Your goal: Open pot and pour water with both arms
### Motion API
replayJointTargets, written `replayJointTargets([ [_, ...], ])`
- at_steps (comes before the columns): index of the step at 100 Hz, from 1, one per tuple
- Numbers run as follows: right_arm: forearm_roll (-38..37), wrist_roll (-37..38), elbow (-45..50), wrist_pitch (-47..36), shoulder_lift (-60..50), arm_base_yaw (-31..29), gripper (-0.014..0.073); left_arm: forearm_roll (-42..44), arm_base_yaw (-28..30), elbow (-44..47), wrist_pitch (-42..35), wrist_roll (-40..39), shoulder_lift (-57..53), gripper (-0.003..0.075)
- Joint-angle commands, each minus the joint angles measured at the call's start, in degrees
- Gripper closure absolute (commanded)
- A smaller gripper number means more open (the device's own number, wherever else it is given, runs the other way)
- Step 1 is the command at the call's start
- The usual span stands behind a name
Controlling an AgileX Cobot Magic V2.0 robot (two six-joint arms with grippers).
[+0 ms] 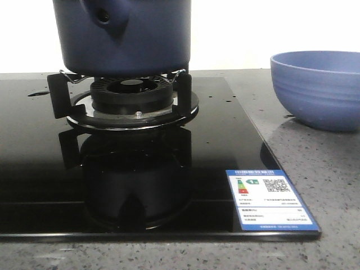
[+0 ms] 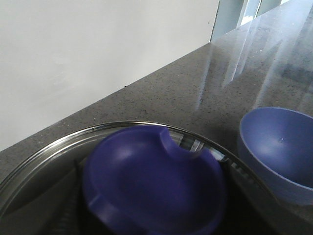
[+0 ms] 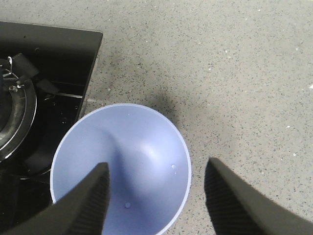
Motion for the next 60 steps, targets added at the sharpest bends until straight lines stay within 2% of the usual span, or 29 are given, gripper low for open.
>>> replayJointTargets([
  [1,0.7,-0.6,-1.6,-2.7,-1.5,-0.3,0.0207,-4.4,-0.6,-2.2,-0.6,0.3,-2.2,0.0340],
  [26,0.7,-0.6,-1.6,-2.7,-1.5,-0.3,0.0207,-4.2,-0.6,-2.2,-0.3,0.3,-2.2,0.0335],
  [31,0.7,-0.6,-1.6,-2.7,-1.5,-0.3,0.0207,-4.2,-0.6,-2.2,-0.3,0.3,-2.2,0.0304],
  [46,0.7,-0.7,-1.6,-2.7,-1.5,-0.3,0.0207,-4.2,-0.4,-2.2,1.2,0.3,-2.2,0.0144],
  [60,0.7,-0.9,-1.6,-2.7,-1.5,-0.3,0.0207,-4.3,-0.2,-3.8,4.6,-0.6,-3.9,0.0134],
])
